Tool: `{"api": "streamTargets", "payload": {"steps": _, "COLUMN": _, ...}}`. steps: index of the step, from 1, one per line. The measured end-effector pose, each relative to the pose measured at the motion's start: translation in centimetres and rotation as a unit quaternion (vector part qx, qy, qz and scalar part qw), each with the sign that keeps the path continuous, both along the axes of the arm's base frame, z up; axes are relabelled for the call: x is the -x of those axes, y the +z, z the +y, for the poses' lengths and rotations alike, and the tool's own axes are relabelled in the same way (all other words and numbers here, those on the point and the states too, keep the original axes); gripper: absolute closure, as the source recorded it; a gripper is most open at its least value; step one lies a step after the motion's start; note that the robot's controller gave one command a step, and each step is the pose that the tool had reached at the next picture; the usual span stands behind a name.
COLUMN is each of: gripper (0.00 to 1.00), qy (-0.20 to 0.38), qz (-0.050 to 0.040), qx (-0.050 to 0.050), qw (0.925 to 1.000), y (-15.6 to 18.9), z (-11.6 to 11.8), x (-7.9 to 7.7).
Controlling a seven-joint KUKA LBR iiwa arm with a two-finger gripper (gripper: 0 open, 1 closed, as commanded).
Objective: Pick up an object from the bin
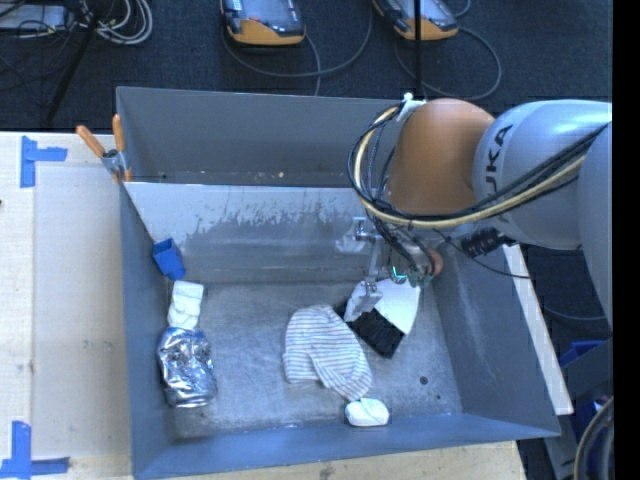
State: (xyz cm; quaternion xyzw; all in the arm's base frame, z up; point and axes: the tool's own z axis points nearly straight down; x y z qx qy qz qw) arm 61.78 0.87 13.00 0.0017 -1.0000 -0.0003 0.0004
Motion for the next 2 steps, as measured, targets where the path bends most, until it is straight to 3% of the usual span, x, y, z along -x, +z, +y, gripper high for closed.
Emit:
{"api": "streamTargets", "payload": {"steps": 1, "gripper": 1.0, "qy": 0.078, "qz": 0.0007, "qx": -0.001, "qw": 0.9969, "y": -4.93, "z": -0.33, "x": -0.35}}
{"api": "streamTargets", "payload": {"steps": 2, "gripper": 1.0, "qy": 0.078, "qz": -0.0007, "qx": -0.001, "qw": 0.997, "y": -4.93, "z": -0.32, "x": -0.39}}
